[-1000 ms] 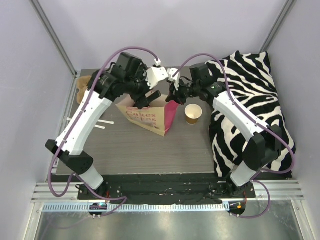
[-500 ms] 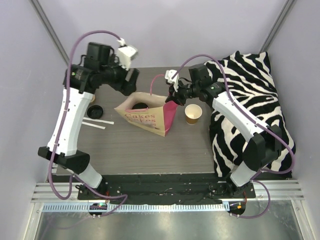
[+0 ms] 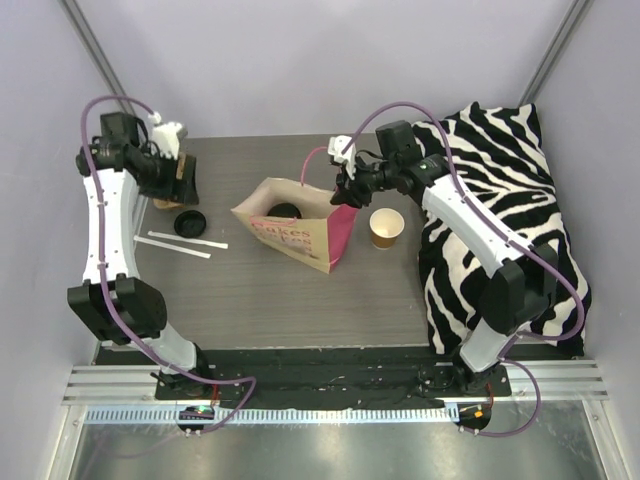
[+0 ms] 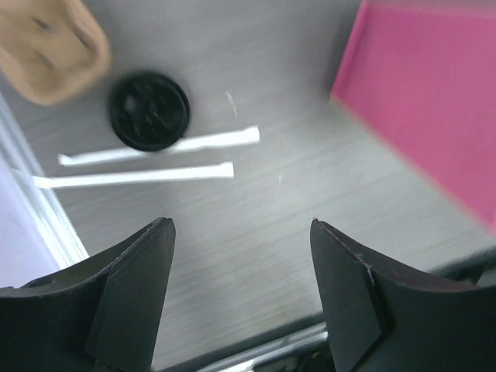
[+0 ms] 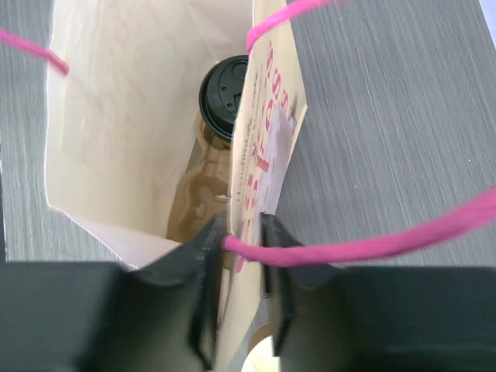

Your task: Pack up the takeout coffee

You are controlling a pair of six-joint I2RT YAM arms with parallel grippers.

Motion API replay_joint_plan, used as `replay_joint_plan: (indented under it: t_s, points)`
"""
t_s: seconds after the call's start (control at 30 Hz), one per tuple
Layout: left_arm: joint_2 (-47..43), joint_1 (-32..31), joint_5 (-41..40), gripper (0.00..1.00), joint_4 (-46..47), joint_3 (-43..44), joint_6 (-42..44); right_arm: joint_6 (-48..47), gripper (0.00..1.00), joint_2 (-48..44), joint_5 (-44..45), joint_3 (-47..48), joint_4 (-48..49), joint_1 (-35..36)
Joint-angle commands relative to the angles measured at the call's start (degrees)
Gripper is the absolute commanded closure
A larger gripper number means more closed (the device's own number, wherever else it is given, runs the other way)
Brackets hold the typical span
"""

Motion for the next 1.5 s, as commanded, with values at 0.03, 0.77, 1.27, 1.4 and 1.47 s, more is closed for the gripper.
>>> replay_joint_plan:
  t_s: [0.03, 0.77, 1.27, 1.4, 1.47]
  points:
    - [-3.36, -0.26, 2.86, 0.26, -1.81, -10.97, 21.78, 2.9, 0.59, 2.5, 0.8, 6.6, -1.71, -0.33]
    - [11.56, -3.77, 2.43, 0.54, 15.58, -26.8, 60.39, 11.79, 0.22, 2.67, 6.87, 14.16, -3.73, -0.15]
    - [18.61, -7.38, -2.58, 0.65, 23.15, -31.02, 65.93, 15.48, 0.19, 1.18, 12.23, 13.28, -5.4, -0.24]
    - [18.34, -8.08, -3.28, 0.71, 23.51, -33.13, 66.11, 15.83, 0.19, 1.53, 13.28, 13.46, -5.4, -0.24]
    - [17.73, -8.61, -3.55, 0.78, 23.24, -34.0, 65.59, 16.09, 0.18, 1.97, 13.37, 13.81, -5.4, -0.24]
